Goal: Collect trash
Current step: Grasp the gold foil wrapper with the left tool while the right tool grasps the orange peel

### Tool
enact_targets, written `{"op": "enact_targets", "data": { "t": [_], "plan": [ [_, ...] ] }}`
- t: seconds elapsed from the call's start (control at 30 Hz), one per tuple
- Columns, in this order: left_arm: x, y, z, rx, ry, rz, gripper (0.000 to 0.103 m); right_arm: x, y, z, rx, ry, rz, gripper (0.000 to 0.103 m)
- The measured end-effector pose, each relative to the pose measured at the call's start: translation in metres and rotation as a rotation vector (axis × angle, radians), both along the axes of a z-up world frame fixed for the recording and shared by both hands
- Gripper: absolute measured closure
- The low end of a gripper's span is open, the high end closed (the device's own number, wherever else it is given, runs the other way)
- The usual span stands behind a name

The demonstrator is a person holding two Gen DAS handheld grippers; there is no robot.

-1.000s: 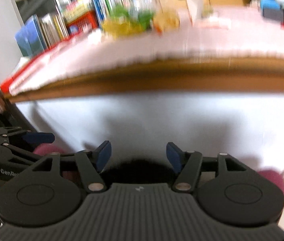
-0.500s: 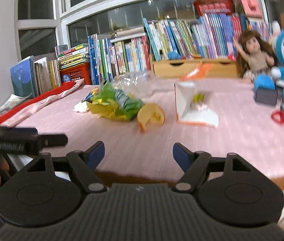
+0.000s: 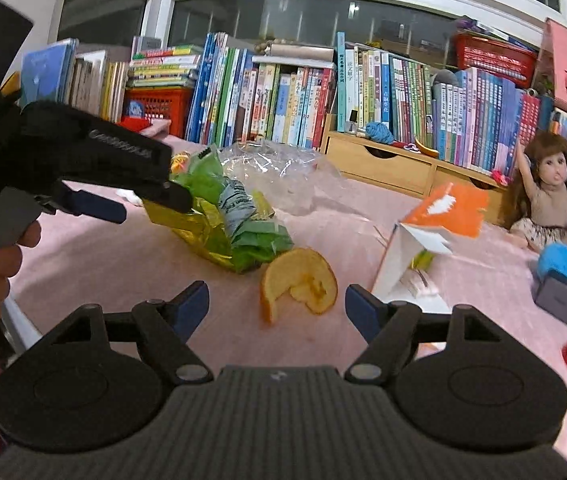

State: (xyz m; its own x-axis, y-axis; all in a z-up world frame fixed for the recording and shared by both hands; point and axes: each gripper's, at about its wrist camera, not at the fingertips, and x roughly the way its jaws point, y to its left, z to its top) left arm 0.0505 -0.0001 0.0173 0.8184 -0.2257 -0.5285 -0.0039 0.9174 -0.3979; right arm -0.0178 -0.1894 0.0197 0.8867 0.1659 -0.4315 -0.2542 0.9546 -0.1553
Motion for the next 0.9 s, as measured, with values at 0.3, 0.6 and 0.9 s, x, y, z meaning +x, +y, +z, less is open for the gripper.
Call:
{"op": "enact_targets", "data": {
  "t": [0.3, 0.6, 0.9],
  "plan": [
    [0.005, -0.01, 0.001, 0.042, -0.033, -0.032, 0.056, 0.039, -0.002, -0.014, 0.05, 0.108, -0.034, 0.046],
    [-0.054, 0.011, 0.01, 0.076, -0.112, -0.036, 0.056, 0.015, -0.01, -0.014, 0.083, 0.086, -0.036, 0.064],
    [-0.078, 0.011, 0.008, 0.158, -0.133, -0.038, 0.027, -0.003, -0.012, -0.012, 0.112, 0.078, -0.042, 0.064]
  ]
}}
